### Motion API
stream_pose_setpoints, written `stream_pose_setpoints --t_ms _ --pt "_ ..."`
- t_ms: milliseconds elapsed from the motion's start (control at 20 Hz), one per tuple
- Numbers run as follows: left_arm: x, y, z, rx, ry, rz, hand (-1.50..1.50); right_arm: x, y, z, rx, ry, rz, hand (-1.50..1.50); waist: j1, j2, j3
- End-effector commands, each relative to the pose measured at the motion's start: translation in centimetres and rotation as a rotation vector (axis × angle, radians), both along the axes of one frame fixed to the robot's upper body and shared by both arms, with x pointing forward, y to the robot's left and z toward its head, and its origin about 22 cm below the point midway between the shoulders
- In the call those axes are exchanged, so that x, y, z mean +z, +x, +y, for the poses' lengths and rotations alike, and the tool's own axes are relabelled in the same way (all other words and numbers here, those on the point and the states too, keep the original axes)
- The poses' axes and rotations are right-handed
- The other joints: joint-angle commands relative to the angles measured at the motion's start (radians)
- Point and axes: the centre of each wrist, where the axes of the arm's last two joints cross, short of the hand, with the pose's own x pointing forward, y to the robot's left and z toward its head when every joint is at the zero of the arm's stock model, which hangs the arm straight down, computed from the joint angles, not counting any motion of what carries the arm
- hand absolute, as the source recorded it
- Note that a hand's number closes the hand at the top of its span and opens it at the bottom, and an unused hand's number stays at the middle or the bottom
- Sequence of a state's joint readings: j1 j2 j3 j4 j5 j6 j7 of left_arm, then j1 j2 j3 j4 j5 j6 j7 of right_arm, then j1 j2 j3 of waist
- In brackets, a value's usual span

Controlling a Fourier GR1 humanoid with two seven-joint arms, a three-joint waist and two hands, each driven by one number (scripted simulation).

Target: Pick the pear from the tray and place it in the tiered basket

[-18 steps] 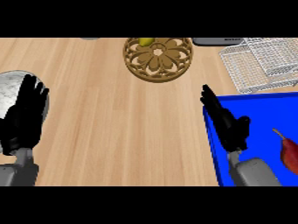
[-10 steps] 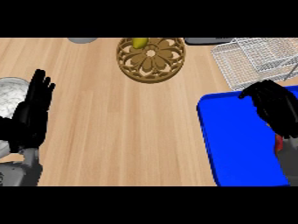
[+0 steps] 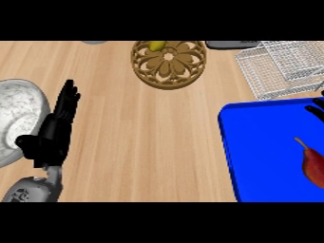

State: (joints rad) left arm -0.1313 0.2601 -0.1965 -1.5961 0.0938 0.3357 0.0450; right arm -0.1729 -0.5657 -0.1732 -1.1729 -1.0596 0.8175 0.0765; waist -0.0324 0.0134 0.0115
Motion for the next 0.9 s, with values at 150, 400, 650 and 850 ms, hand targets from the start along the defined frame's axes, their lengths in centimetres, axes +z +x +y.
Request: stream_pose_setpoints --t_ms 150,400,650,850 --pt "-0.4 0.1 -1.4 -0.015 0.026 -0.004 0.00 11.1 -2.4 -10.6 0.154 -0.339 -0.214 -1.50 0.009 -0.004 -0.003" --pt "-0.9 -0.1 -0.9 -0.005 0.032 -0.004 0.00 20.4 -2.7 -10.2 0.268 -0.705 -0.330 -1.50 0.006 -0.014 -0.004" --pt "-1.2 -0.2 -2.1 -0.022 0.018 0.008 0.00 26.9 -3.5 -6.8 0.307 -1.020 -0.437 -1.50 0.008 -0.016 -0.003" --pt "-1.8 0.2 -2.6 -0.030 0.023 0.015 0.00 27.9 -4.2 -4.4 0.329 -1.181 -0.473 -1.50 0.013 -0.008 -0.004"
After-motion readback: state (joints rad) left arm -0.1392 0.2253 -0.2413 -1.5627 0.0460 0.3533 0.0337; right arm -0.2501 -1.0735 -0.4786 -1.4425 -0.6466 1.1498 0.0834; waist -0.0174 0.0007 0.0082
